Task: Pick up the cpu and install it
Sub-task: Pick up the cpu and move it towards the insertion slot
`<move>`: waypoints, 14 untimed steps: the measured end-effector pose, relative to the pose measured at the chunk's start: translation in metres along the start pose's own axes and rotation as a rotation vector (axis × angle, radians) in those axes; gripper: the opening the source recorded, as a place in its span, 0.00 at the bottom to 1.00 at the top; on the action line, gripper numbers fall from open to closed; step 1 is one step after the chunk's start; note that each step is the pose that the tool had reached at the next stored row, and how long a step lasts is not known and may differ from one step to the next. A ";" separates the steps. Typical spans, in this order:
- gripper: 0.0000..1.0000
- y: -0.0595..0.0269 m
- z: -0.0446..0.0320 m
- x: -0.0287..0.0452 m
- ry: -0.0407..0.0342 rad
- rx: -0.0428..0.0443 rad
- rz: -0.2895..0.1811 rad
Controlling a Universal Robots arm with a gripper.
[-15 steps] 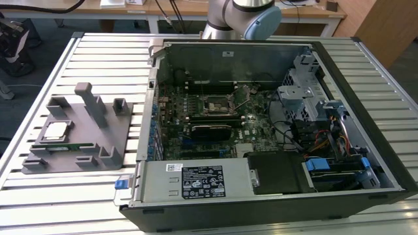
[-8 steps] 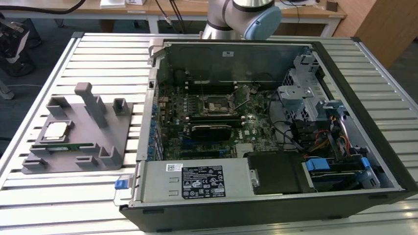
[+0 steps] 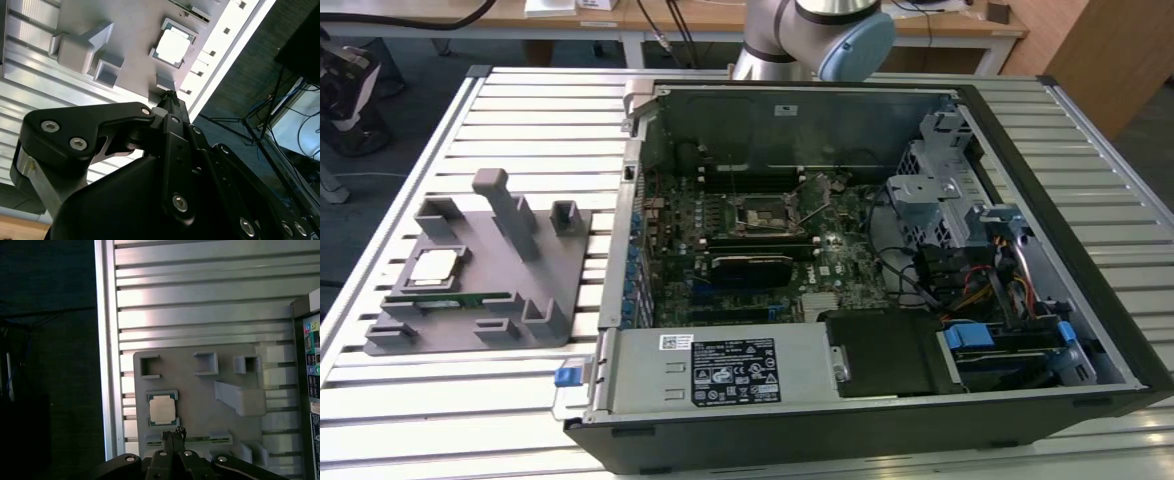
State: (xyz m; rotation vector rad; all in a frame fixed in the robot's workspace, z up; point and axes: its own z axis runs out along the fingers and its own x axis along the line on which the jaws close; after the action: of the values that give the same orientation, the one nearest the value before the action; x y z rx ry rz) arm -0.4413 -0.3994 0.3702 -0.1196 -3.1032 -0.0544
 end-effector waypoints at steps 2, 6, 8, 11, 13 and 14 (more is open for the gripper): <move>0.11 -0.0004 0.0007 0.0000 0.0000 0.0001 0.000; 0.11 -0.0012 0.0028 -0.0001 -0.0002 0.0000 0.000; 0.11 -0.0017 0.0046 -0.0002 -0.0001 0.0000 0.000; 0.17 -0.0019 0.0061 -0.0003 0.0000 0.0002 0.000; 0.29 -0.0019 0.0074 -0.0004 -0.0001 0.0000 0.000; 0.29 -0.0020 0.0080 -0.0004 -0.0002 0.0000 0.000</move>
State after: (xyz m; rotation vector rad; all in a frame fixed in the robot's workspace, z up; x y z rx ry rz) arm -0.4413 -0.4010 0.3621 -0.1198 -3.1033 -0.0544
